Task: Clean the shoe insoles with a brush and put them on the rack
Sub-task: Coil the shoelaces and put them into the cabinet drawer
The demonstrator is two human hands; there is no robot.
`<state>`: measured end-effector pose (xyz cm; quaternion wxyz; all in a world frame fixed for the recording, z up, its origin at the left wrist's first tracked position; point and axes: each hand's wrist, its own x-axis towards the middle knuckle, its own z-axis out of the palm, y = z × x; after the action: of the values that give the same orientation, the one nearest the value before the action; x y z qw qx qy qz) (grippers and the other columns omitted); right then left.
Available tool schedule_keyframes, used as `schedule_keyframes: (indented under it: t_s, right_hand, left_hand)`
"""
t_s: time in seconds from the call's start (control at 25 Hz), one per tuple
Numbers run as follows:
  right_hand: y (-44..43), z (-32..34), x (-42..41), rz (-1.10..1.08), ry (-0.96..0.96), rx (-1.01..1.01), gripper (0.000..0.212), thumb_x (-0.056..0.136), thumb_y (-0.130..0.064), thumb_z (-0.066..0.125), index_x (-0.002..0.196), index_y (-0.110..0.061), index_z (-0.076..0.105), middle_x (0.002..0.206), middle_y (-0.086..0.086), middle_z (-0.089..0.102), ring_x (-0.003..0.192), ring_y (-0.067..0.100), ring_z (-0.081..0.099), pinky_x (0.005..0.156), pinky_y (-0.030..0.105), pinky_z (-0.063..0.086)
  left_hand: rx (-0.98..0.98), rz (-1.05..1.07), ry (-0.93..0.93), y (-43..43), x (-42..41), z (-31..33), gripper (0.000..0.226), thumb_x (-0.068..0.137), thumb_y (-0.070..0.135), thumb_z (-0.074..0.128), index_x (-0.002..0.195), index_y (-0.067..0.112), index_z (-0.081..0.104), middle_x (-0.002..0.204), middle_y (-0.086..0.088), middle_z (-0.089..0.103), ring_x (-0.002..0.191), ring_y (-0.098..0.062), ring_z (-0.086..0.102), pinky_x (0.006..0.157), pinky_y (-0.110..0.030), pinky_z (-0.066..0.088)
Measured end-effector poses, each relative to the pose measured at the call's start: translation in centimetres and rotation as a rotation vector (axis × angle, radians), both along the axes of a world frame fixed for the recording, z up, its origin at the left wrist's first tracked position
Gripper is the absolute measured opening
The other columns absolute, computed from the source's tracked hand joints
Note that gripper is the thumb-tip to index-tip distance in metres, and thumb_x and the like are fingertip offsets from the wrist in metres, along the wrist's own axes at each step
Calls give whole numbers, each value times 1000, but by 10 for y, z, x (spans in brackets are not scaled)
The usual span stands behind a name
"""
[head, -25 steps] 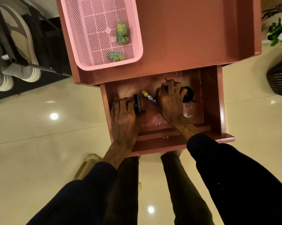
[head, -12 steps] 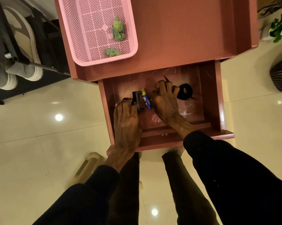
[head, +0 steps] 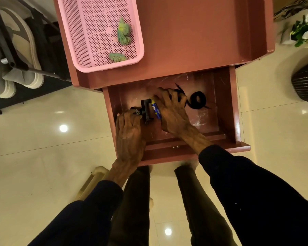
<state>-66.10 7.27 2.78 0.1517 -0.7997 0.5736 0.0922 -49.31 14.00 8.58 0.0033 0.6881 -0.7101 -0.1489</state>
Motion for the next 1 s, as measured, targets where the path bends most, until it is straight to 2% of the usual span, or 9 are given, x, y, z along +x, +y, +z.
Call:
schedule_keyframes:
  t_s: [0.12, 0.2, 0.32, 0.52, 0.6, 0.72, 0.8, 0.88, 1.0]
  right_hand:
    - [-1, 1, 3, 6, 27, 41, 92, 53, -17, 78, 140, -13, 50, 160, 12, 27, 142, 36, 28, 98, 55, 33]
    - [-1, 3, 6, 7, 39, 61, 89, 55, -18, 79, 139, -13, 50, 160, 12, 28, 141, 36, 29, 97, 54, 33]
    - [1, 8, 6, -10, 21, 51, 89, 57, -17, 81, 140, -13, 50, 157, 12, 30, 138, 36, 31, 95, 51, 32]
    - [11, 39, -16, -63, -28, 46, 91, 54, -12, 83, 140, -14, 52, 153, 9, 37, 134, 35, 33, 95, 53, 34]
    - [21, 55, -29, -113, -28, 34, 79, 64, -13, 79, 139, -16, 54, 152, 8, 40, 133, 35, 36, 99, 57, 36]
    - [34, 79, -51, -201, -52, 0, 72, 70, -11, 74, 140, -15, 56, 150, 12, 45, 133, 38, 41, 100, 55, 37]
    - [43, 90, -65, -223, -81, -27, 69, 75, -13, 73, 142, -13, 54, 150, 14, 47, 135, 39, 43, 101, 55, 38]
    - [52, 99, -71, -222, -113, -70, 65, 89, -24, 65, 150, -13, 45, 156, 15, 41, 141, 38, 40, 107, 59, 36]
    - [52, 109, -72, -209, -111, -96, 70, 99, -40, 54, 160, -16, 28, 167, 10, 22, 154, 32, 20, 120, 56, 21]
  left_hand:
    - [5, 14, -8, -3, 7, 2, 49, 83, 0, 72, 131, 5, 63, 142, -19, 54, 139, -41, 43, 119, -53, 35]
    - [-25, 20, 17, -4, 8, 4, 37, 93, 13, 61, 129, 5, 65, 139, -19, 56, 136, -42, 46, 115, -55, 41]
    - [-22, 45, 91, -2, 6, 15, 55, 97, 37, 35, 127, 3, 66, 137, -21, 58, 134, -43, 49, 113, -56, 42]
    - [-48, -81, 149, 16, 1, 20, 49, 110, 35, 32, 133, 2, 60, 142, -19, 54, 140, -36, 45, 119, -54, 33]
    - [34, -130, 215, 29, -4, 18, 56, 107, 47, 44, 143, 5, 53, 153, -17, 45, 148, -34, 35, 121, -54, 29]
    - [136, -266, 236, 50, -17, 22, 100, 87, 72, 61, 157, 7, 33, 166, -16, 25, 156, -33, 16, 126, -55, 17]
    - [111, -341, 160, 54, -29, 24, 123, 72, 76, 73, 160, 5, 24, 168, -18, 14, 157, -35, 7, 124, -59, 17]
    - [36, -319, 103, 48, -38, 28, 121, 73, 71, 75, 159, 2, 24, 168, -20, 11, 157, -38, 5, 123, -61, 19]
    - [-135, -287, 34, 36, -45, 30, 100, 83, 47, 80, 157, 3, 29, 167, -21, 16, 156, -39, 9, 123, -62, 18]
